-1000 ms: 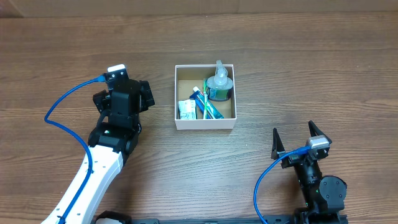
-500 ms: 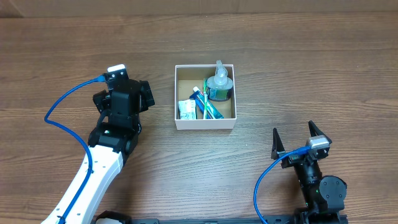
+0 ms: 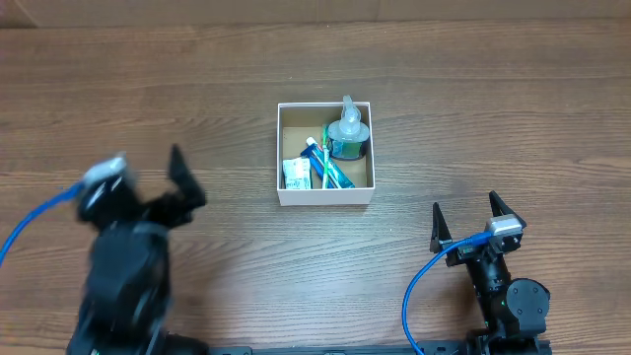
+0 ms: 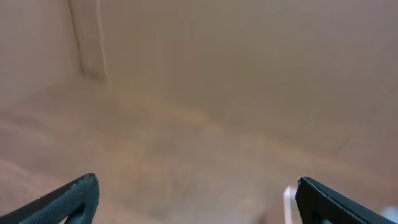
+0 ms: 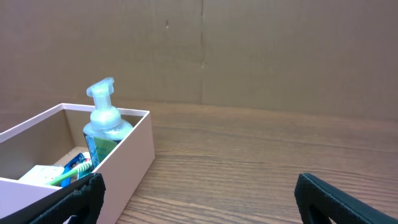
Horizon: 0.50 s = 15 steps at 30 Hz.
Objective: Pack container
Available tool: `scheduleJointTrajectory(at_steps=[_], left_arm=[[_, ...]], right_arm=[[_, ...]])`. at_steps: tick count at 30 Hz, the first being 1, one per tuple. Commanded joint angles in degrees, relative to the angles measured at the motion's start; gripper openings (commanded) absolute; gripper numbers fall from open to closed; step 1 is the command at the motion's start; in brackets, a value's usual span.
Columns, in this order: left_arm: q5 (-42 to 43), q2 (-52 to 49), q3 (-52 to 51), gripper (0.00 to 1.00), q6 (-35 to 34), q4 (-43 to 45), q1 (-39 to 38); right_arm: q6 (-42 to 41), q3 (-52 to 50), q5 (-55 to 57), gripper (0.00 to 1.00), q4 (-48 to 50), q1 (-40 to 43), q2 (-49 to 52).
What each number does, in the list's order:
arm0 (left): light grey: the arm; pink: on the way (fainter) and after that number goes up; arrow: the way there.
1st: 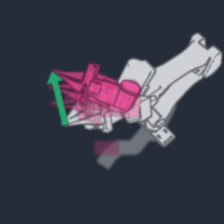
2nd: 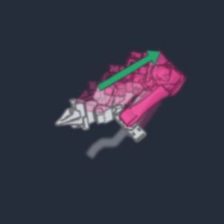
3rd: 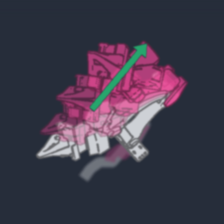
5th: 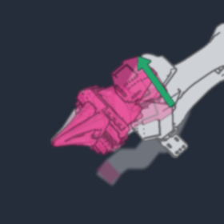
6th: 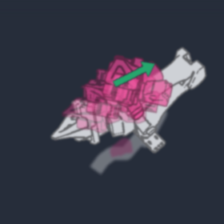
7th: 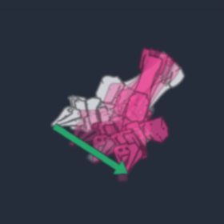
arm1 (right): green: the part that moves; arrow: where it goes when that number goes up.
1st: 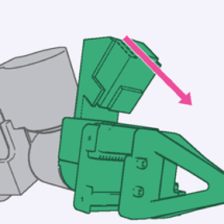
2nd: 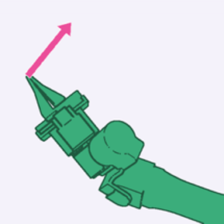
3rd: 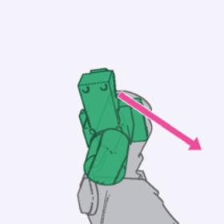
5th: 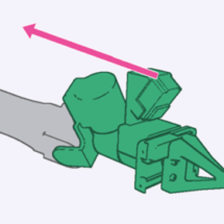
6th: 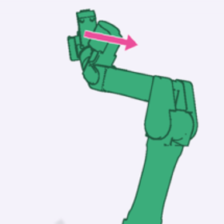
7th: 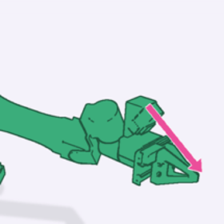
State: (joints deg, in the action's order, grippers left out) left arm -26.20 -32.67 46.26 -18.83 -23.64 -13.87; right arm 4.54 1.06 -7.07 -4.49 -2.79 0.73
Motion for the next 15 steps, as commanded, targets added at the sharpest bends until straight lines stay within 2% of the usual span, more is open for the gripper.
scheduleJointTrajectory(at_steps=[1,8,12,15], left_arm=[[-0.81,9.53,0.83,1.0,1.05,-0.22,0.09],[-0.83,24.79,0.83,1.0,1.07,-4.46,1.84],[-0.81,31.43,0.81,1.0,1.07,-11.5,5.75],[-1.03,32.44,1.01,1.0,1.05,-19.43,7.28]], right_arm=[[0.42,-0.61,0.11,1.0,0.33,-0.46,-0.55],[0.42,-0.61,0.11,1.0,0.33,-0.48,-0.57],[0.42,-0.61,0.11,1.0,0.33,-0.48,-0.57],[0.42,-0.61,0.11,1.0,0.33,-0.48,-0.57]])
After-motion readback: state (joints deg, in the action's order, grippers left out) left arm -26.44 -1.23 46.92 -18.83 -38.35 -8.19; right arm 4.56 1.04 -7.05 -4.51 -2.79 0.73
